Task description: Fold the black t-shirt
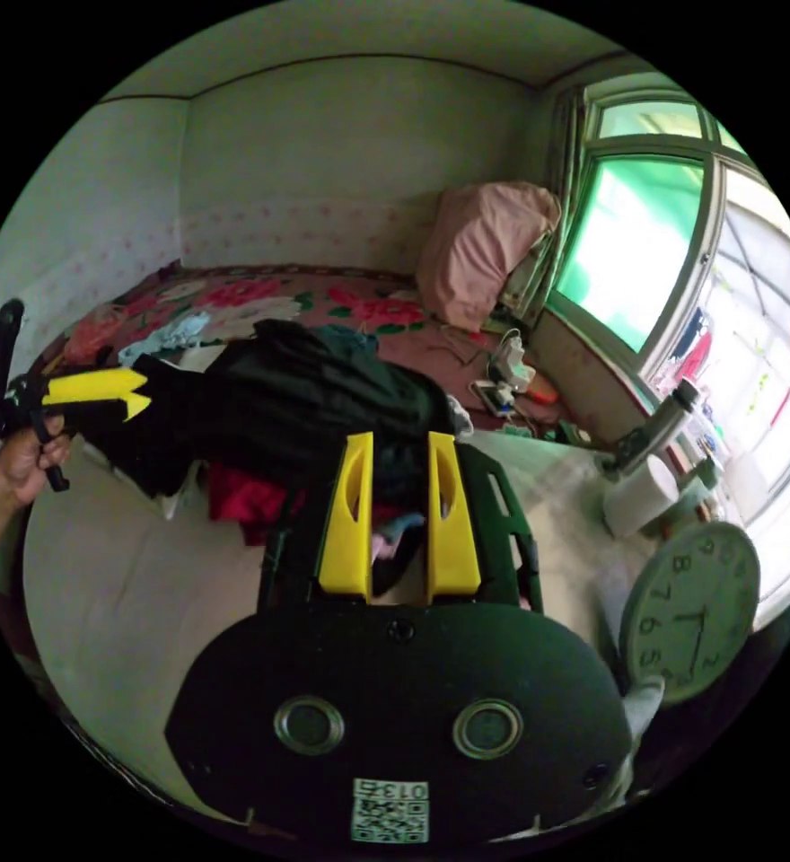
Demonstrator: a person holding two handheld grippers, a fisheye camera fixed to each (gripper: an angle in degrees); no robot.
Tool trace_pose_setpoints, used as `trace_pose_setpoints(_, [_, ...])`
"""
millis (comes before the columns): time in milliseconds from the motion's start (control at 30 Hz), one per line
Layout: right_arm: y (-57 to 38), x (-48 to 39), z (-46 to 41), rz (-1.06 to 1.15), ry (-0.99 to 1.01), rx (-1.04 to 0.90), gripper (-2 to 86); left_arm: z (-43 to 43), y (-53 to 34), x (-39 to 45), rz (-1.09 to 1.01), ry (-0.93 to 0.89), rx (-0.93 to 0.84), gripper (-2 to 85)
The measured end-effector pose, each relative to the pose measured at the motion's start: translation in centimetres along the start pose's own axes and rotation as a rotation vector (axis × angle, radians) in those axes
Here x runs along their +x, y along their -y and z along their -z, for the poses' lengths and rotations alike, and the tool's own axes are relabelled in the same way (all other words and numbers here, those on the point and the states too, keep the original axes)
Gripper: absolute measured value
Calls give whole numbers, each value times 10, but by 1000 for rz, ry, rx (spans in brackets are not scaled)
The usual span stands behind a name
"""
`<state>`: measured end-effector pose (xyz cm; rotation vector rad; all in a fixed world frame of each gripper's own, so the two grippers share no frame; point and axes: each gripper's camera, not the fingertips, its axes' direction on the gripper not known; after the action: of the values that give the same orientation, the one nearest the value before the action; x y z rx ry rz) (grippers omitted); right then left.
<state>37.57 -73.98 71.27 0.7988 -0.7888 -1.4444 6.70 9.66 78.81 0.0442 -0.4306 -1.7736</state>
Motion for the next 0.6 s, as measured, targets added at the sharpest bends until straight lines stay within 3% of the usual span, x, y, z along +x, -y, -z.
trace_pose_setpoints(167, [50,11,-58,85,97,-114,78,-32,59,8,-114,53,-153,130])
trace_pose_setpoints(267, [62,7,-81,126,124,-165,77,-43,60,12,-191,61,-250,87])
trace_pose_setpoints(300, [64,4,-88,144,145,-191,64,-36,57,10,-209,28,-230,33])
trace_pose_setpoints(433, [72,-10,-77,245,106,-171,27,10,46,1,-208,32,-137,14])
trace_pose_setpoints(600, [109,-21,19,282,63,127,17,110,38,-25,-126,-1,84,8])
